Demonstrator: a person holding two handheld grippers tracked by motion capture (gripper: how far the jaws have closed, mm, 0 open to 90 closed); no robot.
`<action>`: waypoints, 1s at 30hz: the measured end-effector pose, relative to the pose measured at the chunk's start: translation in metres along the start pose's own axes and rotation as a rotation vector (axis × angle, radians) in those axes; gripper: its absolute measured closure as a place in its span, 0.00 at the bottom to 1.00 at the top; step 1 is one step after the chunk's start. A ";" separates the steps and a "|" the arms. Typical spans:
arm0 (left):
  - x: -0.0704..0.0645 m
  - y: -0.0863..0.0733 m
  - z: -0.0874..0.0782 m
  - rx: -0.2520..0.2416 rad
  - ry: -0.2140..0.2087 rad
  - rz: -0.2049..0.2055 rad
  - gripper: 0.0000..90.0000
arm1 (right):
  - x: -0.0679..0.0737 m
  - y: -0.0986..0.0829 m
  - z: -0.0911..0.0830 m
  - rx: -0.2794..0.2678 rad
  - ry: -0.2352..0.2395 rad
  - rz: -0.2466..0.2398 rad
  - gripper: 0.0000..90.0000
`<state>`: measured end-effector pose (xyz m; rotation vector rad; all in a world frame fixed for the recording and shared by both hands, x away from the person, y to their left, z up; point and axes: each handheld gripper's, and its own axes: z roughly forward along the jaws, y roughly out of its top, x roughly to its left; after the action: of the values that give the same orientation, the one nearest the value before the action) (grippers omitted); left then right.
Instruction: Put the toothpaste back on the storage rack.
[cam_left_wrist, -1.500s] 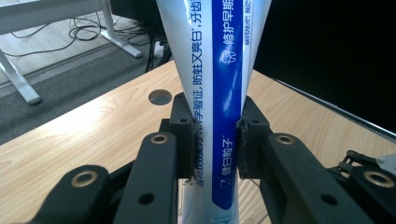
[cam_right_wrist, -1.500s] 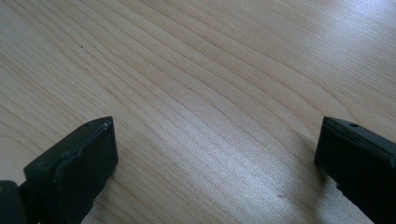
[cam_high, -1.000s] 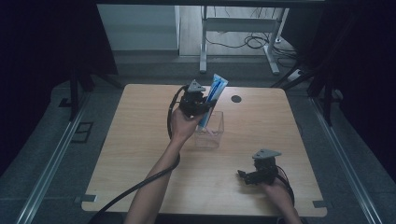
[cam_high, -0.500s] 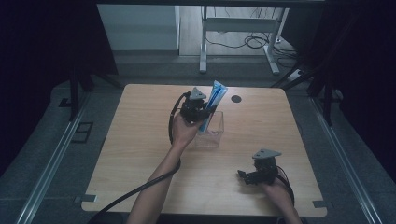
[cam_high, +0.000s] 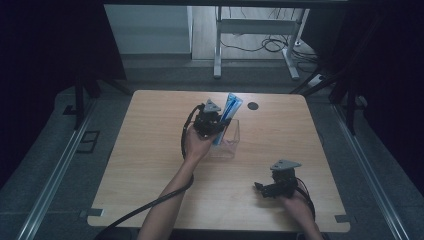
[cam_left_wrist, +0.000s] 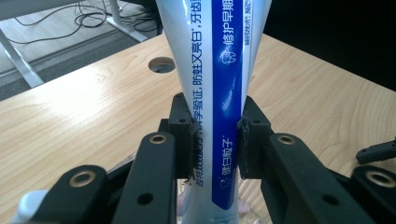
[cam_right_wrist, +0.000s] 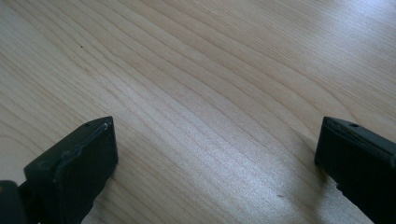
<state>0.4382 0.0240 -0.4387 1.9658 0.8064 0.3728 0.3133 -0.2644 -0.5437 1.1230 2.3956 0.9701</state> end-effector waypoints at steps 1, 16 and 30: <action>-0.001 -0.001 0.001 0.000 0.003 -0.002 0.80 | 0.000 0.000 0.000 0.000 0.000 0.000 0.00; -0.004 -0.013 0.009 0.059 0.030 0.033 0.79 | 0.000 0.000 0.000 0.000 -0.001 0.000 0.00; -0.004 -0.018 0.014 0.102 0.039 0.031 0.77 | 0.000 0.000 0.000 0.000 -0.002 -0.001 0.00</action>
<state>0.4360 0.0182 -0.4605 2.0736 0.8357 0.3963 0.3133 -0.2644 -0.5438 1.1225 2.3942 0.9688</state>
